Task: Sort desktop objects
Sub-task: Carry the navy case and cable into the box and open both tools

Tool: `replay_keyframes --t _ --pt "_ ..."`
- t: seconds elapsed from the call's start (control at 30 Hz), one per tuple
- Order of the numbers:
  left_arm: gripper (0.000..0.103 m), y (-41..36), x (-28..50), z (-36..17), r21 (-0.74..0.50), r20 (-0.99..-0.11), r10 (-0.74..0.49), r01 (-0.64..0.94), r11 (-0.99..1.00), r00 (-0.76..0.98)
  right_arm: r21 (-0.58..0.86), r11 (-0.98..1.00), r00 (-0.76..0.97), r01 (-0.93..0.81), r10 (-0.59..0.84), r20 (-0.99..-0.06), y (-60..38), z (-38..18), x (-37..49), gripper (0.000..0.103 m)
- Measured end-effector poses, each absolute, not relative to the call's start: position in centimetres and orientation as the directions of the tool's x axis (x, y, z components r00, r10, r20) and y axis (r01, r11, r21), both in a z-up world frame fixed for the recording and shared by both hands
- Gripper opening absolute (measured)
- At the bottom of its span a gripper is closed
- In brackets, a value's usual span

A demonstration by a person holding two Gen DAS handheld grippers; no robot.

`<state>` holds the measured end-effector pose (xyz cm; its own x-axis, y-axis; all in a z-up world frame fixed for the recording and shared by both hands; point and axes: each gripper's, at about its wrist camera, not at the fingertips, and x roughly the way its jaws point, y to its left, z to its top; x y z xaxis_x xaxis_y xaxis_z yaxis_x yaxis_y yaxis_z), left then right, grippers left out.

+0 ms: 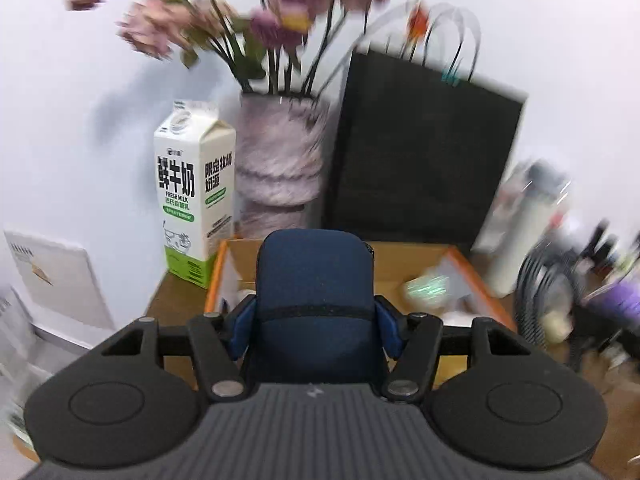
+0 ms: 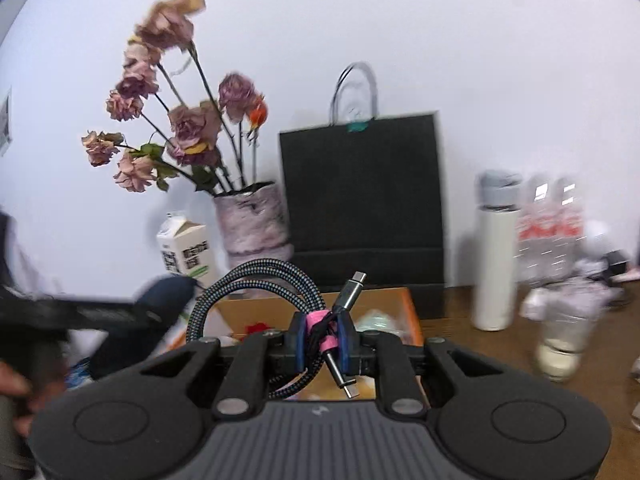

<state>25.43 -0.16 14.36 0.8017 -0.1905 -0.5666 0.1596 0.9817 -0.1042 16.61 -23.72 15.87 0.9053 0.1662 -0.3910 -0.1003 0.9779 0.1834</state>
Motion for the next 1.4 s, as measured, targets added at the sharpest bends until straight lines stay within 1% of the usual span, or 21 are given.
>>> replay_keyframes --t 0.07,0.17,0.27,0.4,0.47,0.5,0.57,0.63,0.7,0.77,0.8,0.9,0.97,1.03,1.13,1.2,1.27,1.33,1.4 --pt "0.062 -0.4 28.3 12.8 -0.099 -0.621 -0.177 0.148 0.984 0.763 0.144 0.984 0.89 -0.101 0.154 -0.428 -22.9 15.8 20.2 0.015" --pt "0.062 -1.1 31.6 10.1 -0.063 -0.699 -0.12 0.106 0.992 0.705 0.094 0.991 0.84 -0.1 0.135 -0.526 -21.6 14.2 26.1 0.015" --pt "0.063 -1.1 33.1 7.9 -0.072 -0.74 -0.132 0.117 0.991 0.659 0.08 0.991 0.773 -0.105 0.132 -0.621 -20.6 11.6 31.3 0.015" --pt "0.064 -0.6 33.8 5.8 -0.106 -0.782 -0.164 0.131 0.986 0.602 0.078 0.991 0.683 -0.105 0.129 -0.719 -19.3 7.9 35.9 0.015" --pt "0.065 -0.8 33.5 5.3 -0.053 -0.782 -0.134 0.15 0.987 0.609 0.048 0.994 0.651 -0.103 0.104 -0.752 -18.3 6.2 37.0 0.015" --pt "0.065 -0.8 33.5 5.2 -0.052 -0.782 -0.134 0.151 0.987 0.609 0.016 0.994 0.64 -0.11 0.083 -0.764 -17.5 5.4 37.5 0.015" --pt "0.067 -0.6 33.7 5.1 -0.053 -0.777 -0.131 0.144 0.988 0.616 -0.012 0.991 0.625 -0.136 0.077 -0.777 -16.4 4.1 37.8 0.015" --pt "0.068 -0.7 33.8 5.1 -0.055 -0.767 -0.129 0.136 0.989 0.629 -0.023 0.992 0.608 -0.127 0.059 -0.792 -15.9 3.3 38.4 0.015" --pt "0.068 -0.8 34.4 5.0 -0.054 -0.757 -0.138 0.149 0.987 0.638 -0.007 0.991 0.593 -0.131 0.073 -0.802 -15.8 3.2 38.9 0.016" --pt "0.066 -0.6 34.8 5.1 -0.049 -0.746 -0.116 0.12 0.992 0.655 0.008 0.987 0.571 -0.158 0.098 -0.815 -15.9 3.4 38.9 0.022" --pt "0.065 -0.5 35.0 5.4 -0.048 -0.745 -0.109 0.109 0.993 0.658 0.019 0.986 0.569 -0.167 0.112 -0.814 -16.1 3.7 38.8 0.022" --pt "0.065 0.2 34.4 7.0 -0.099 -0.729 -0.163 0.133 0.986 0.664 0.083 0.983 0.553 -0.165 0.162 -0.817 -17.3 5.0 38.4 0.026" --pt "0.071 0.6 33.9 8.4 -0.106 -0.707 -0.162 0.123 0.987 0.689 0.092 0.983 0.565 -0.16 0.167 -0.808 -18.0 6.2 38.1 0.04" --pt "0.077 1.1 33.4 9.6 -0.11 -0.693 -0.145 0.095 0.989 0.706 0.068 0.989 0.592 -0.129 0.131 -0.795 -18.5 7.5 37.5 0.043" --pt "0.078 1.7 32.6 11.1 -0.139 -0.693 -0.131 0.047 0.989 0.709 0.062 0.991 0.621 -0.12 0.124 -0.774 -19.4 10.0 35.7 0.044" --pt "0.08 2.0 31.6 11.8 -0.159 -0.689 -0.138 0.037 0.987 0.712 0.05 0.992 0.643 -0.118 0.114 -0.758 -19.9 11.7 34.2 0.048" --pt "0.082 1.9 30.4 12.5 -0.161 -0.684 -0.14 0.039 0.986 0.716 0.03 0.994 0.671 -0.103 0.092 -0.735 -20.2 13.1 32.8 0.058" --pt "0.084 1.7 29.3 13.0 -0.144 -0.68 -0.131 0.044 0.989 0.721 0.009 0.996 0.702 -0.084 0.065 -0.71 -20.5 14.3 31.1 0.062" --pt "0.085 1.5 28.0 13.9 -0.137 -0.672 -0.129 0.049 0.989 0.729 -0.006 0.997 0.719 -0.079 0.053 -0.693 -20.6 15.2 29.4 0.063"
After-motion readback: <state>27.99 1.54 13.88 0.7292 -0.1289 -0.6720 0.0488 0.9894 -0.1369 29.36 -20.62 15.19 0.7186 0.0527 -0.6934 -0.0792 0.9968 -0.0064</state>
